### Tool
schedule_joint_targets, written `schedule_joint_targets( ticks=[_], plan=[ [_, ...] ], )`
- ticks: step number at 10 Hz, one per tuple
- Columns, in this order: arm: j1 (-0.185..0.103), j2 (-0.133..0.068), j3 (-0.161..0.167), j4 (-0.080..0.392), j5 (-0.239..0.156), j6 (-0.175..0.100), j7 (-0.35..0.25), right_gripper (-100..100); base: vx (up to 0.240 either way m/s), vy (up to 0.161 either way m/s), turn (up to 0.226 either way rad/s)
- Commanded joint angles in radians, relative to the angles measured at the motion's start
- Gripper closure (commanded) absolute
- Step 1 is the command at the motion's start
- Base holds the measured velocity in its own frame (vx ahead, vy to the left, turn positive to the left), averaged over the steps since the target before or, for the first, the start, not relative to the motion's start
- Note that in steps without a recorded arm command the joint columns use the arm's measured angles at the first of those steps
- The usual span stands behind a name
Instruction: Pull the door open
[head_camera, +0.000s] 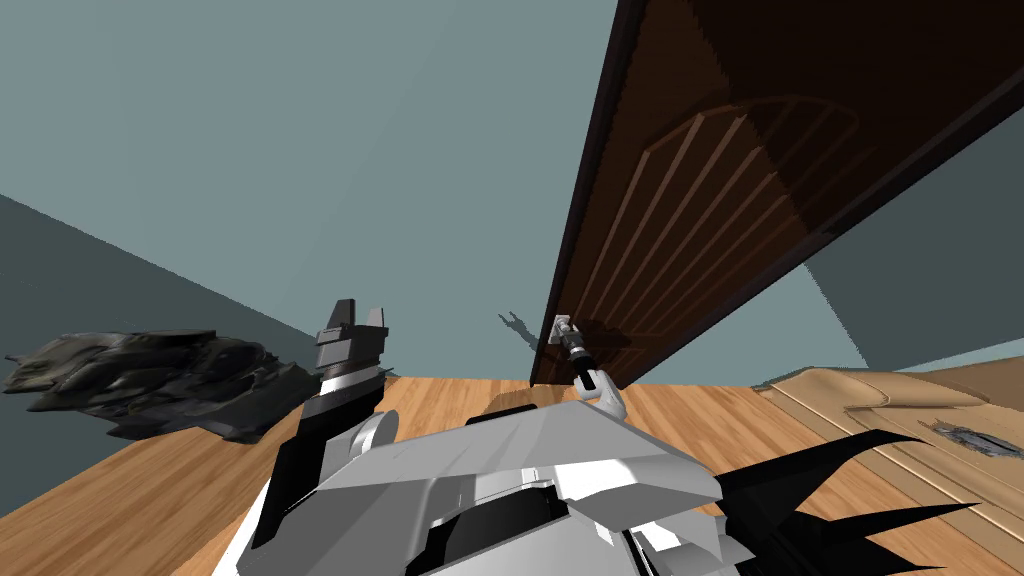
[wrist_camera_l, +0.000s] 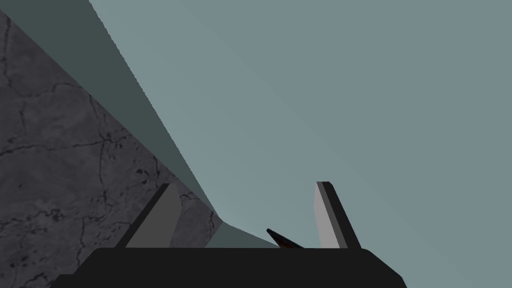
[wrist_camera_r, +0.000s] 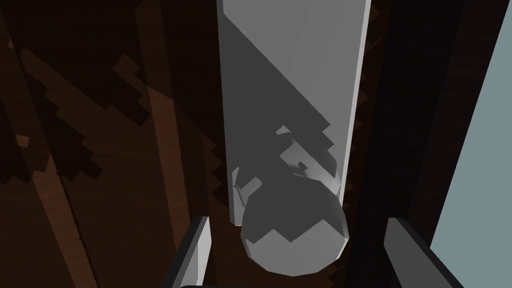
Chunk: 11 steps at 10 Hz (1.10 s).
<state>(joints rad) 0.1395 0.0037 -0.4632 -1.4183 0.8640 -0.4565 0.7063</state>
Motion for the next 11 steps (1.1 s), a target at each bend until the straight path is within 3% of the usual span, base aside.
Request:
schedule_joint_targets(
  ticks=[1,2,3,8,11],
  plan=[
    [-0.033,0.018,-0.024,0.03,-0.015,0.018,0.023,-100,0.008,-0.073,0.181],
    [-0.015,0.013,-0.013,0.012,-0.008,0.012,0.012,-100,0.004,-0.034,0.038],
    [-0.015,0.013,-0.013,0.012,-0.008,0.012,0.012,100,0.001,0.004,-0.032],
    [-0.015,0.013,-0.013,0.012,-0.008,0.012,0.012,100,0.0,0.005,-0.002],
    [-0.017,-0.003,0.005,0.016,-0.07,0.014,-0.07,100,-0.027,-0.002,0.033]
  ],
)
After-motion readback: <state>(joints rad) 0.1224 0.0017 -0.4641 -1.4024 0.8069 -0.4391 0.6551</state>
